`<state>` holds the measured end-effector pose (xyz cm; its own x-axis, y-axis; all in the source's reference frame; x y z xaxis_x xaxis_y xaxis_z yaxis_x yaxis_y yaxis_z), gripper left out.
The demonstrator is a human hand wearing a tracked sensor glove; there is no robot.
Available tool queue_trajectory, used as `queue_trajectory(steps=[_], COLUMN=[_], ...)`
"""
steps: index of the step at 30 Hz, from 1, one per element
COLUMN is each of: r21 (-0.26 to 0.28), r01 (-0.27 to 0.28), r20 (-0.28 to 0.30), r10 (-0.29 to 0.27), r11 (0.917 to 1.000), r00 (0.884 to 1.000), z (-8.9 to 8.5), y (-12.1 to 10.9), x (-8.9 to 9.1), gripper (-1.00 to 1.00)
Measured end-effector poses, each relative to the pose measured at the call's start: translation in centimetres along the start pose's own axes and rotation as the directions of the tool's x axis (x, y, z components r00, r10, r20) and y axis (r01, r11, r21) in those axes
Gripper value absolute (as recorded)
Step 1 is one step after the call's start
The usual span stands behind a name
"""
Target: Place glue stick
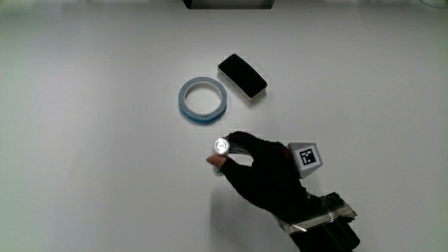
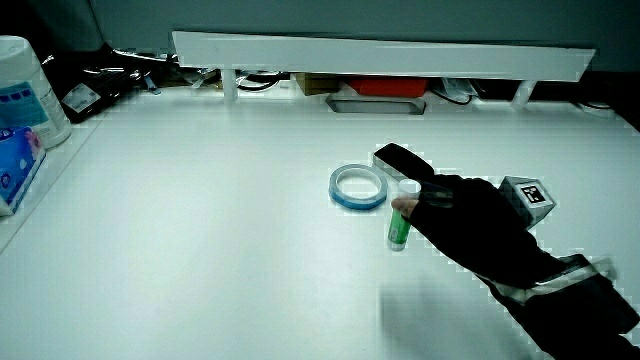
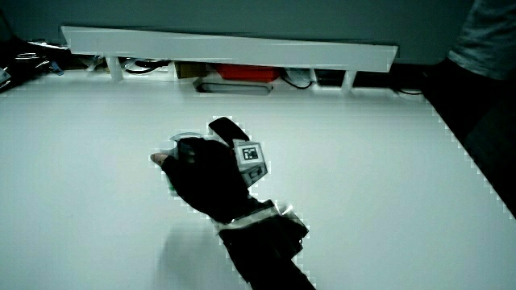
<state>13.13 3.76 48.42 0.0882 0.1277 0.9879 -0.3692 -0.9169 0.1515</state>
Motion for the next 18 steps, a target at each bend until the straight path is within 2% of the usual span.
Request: queue_trajectory(steps=[1,3,6,10,13,15,18], r21=[-0.006,-0.035,-0.058,-0.087,-0.107,-0.118,-0.127], r01=[-0.013,0.018,0.028,0.03,0.051,0.068,0.054], r20=[-0.008,-0.011,-0.015,0.01,0.002,0.021,-0.006], r10=[0.013,-0.018,-0.029,-0.03,-0.051,-0.066,-0.055], r11=[0.9999,0.9992,0.9979,0.9958,0.993,0.9907,0.9905], r00=[1.0,1.0,0.999,1.0,0.999,0.998,0.998], z=[-0.3,-0.8,-1.5,-2.3,-2.9,-3.2,-3.6], y=[-0.1,-0.3,-0.5,-0.8,-1.1,-1.2,-1.4], x=[0.2,0.8,1.4,2.7,3.6,4.0,4.3], gripper=[0.0,0.0,0.0,0.0,0.0,0.0,0.0])
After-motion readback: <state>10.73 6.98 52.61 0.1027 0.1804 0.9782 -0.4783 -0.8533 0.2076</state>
